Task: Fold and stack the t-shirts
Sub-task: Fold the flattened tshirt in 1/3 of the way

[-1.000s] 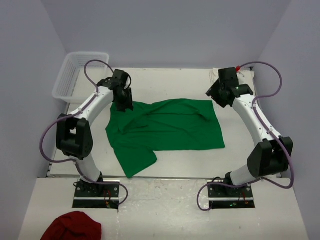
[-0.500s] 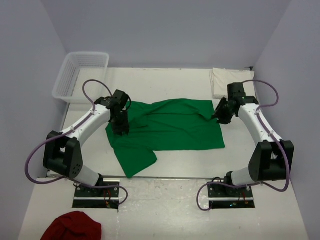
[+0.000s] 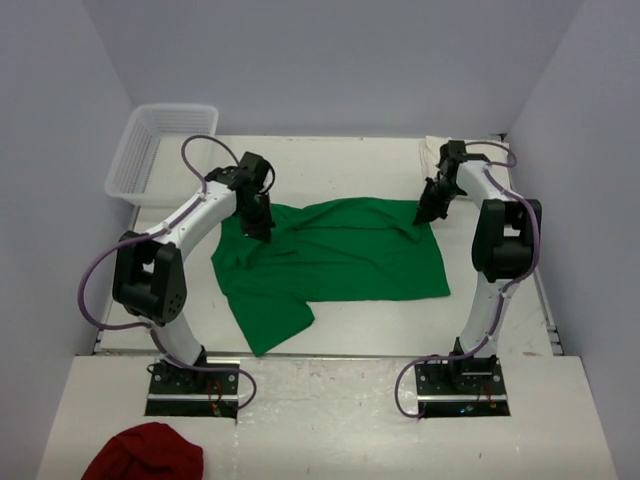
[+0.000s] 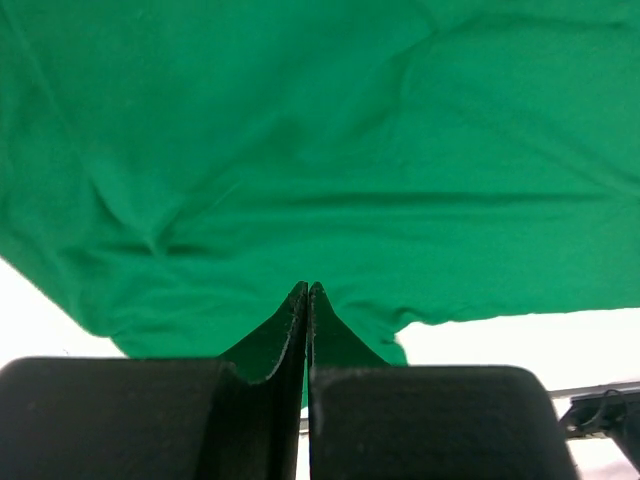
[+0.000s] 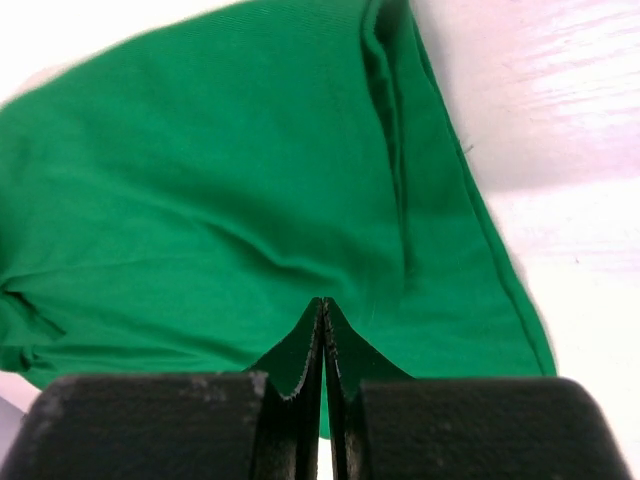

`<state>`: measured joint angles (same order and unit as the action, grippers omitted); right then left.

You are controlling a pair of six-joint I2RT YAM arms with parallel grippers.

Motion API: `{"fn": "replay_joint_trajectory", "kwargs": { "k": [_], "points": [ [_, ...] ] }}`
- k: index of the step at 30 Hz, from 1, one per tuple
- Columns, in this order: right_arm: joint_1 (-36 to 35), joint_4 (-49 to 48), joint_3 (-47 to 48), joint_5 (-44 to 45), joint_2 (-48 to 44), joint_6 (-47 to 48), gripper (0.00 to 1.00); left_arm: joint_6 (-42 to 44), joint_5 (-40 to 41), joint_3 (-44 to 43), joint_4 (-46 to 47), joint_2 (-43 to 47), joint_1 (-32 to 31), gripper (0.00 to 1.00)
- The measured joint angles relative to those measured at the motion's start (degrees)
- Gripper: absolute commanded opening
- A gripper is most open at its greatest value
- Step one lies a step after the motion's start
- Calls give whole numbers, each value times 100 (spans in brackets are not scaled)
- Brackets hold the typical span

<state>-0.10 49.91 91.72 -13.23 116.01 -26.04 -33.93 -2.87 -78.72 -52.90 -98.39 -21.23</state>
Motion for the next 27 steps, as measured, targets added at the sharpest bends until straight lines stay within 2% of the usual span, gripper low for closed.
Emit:
{"fn": "replay_joint_trajectory", "kwargs": {
  "k": [4, 8, 18, 27],
  "points": [
    [-2, 282, 221, -101, 479, 146, 0, 4, -63, -442, 15, -348, -20, 0],
    [-17, 422, 293, -118, 549, 229, 0, 9, -83, -804, 140, -804, -22, 0],
    [-44, 625, 385, -90, 577, 310, 0, 61, -81, -1864, 243, -2653, 94, 0],
    [-223, 907, 898, 188, 1064, 393, 0, 81, -273, -2304, 131, -3008, 317, 0]
  ]
}}
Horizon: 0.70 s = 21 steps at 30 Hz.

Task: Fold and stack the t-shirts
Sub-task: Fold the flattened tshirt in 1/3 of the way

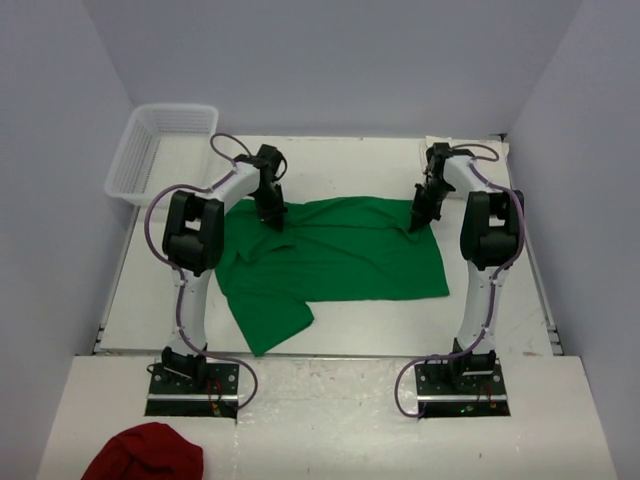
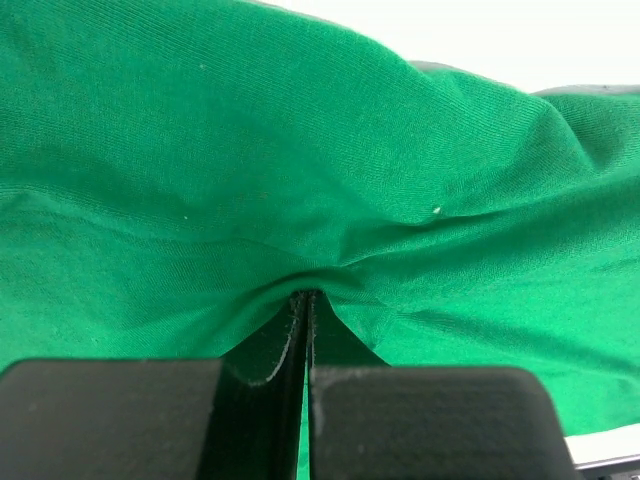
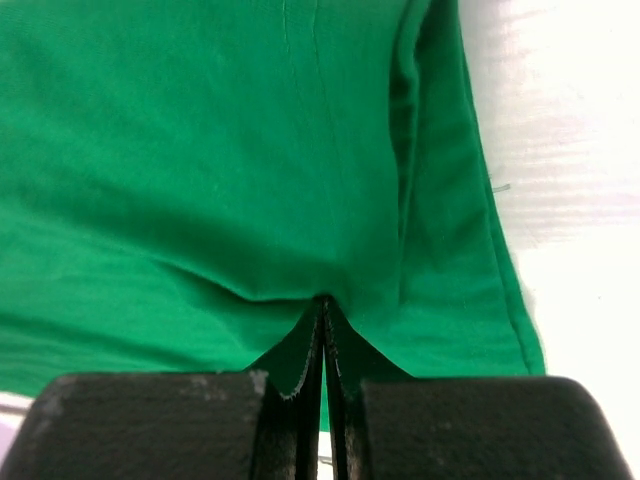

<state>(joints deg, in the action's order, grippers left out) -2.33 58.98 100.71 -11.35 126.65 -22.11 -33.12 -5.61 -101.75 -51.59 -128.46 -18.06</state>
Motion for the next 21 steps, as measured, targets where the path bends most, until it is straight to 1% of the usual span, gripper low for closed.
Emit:
{"fn": "replay_joint_trajectory", "kwargs": {
  "k": [4, 10, 17, 21],
  "points": [
    [-72, 361, 402, 262, 267, -26, 2, -7, -59, 116, 76, 59, 35, 0],
    [-83, 741, 868, 570, 350, -229, 2, 0, -55, 739, 225, 446, 92, 0],
    [-85, 1021, 894, 800, 417, -455, 0, 142, -98, 1154, 269, 695, 243, 0],
    [-186, 905, 833, 811, 350, -367, 0, 251, -149, 1165, 264, 699, 315, 0]
  ]
}}
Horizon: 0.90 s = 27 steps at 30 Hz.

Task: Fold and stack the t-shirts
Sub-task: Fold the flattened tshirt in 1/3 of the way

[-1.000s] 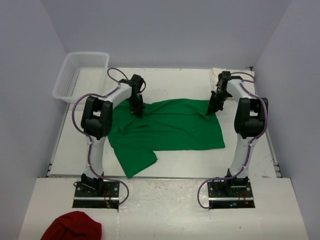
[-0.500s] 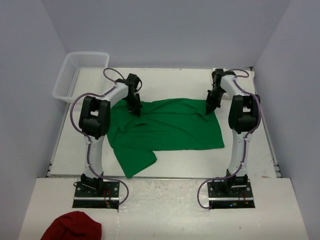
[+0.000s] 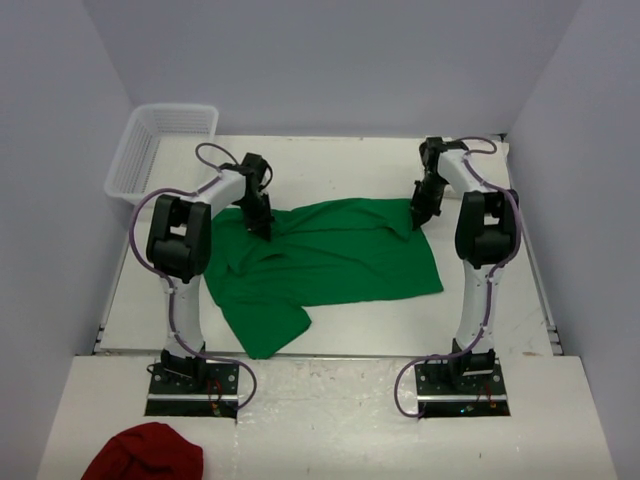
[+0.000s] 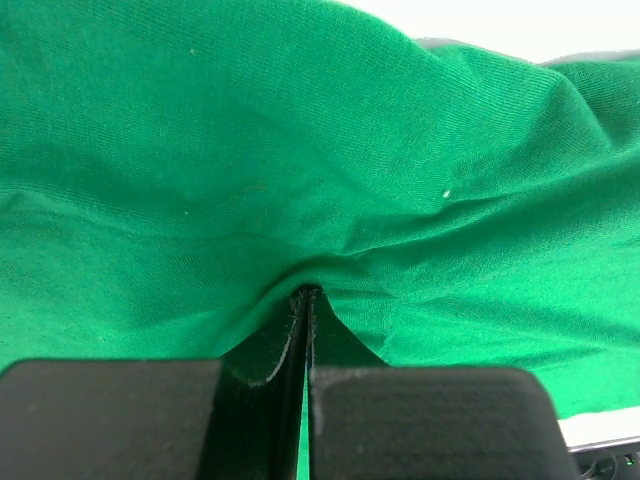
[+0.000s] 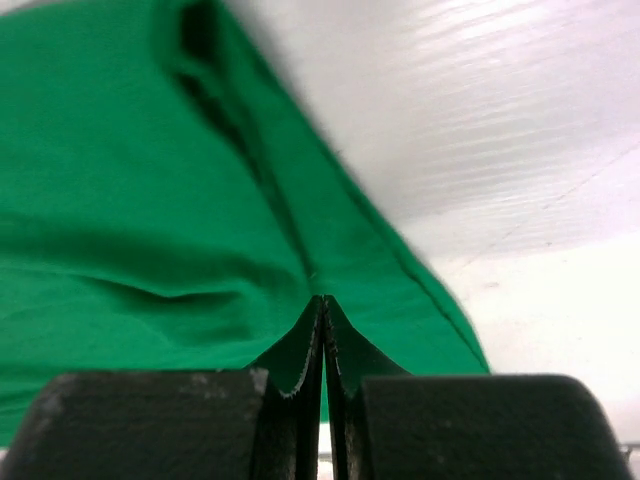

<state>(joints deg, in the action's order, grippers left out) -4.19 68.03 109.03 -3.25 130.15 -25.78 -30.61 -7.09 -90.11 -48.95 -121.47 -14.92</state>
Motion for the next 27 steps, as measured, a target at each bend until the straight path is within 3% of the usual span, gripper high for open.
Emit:
{"fn": "replay_joint_trajectory", "kwargs": {
  "k": [9, 13, 18, 27],
  "points": [
    [-992, -1038, -723, 225, -1377, 186, 0, 175, -11, -33, -13, -4, 20, 0],
    [-997, -1187, -225, 92, -1034, 186, 0, 203, -35, -33, -13, -7, 20, 0],
    [-890, -1458, -350, 92, -542, 188, 0, 295, -101, -33, -4, -7, 31, 0],
    [-892, -1193, 42, 282, 0, 234, 0, 385, -166, -31, 0, -2, 37, 0]
  ]
}}
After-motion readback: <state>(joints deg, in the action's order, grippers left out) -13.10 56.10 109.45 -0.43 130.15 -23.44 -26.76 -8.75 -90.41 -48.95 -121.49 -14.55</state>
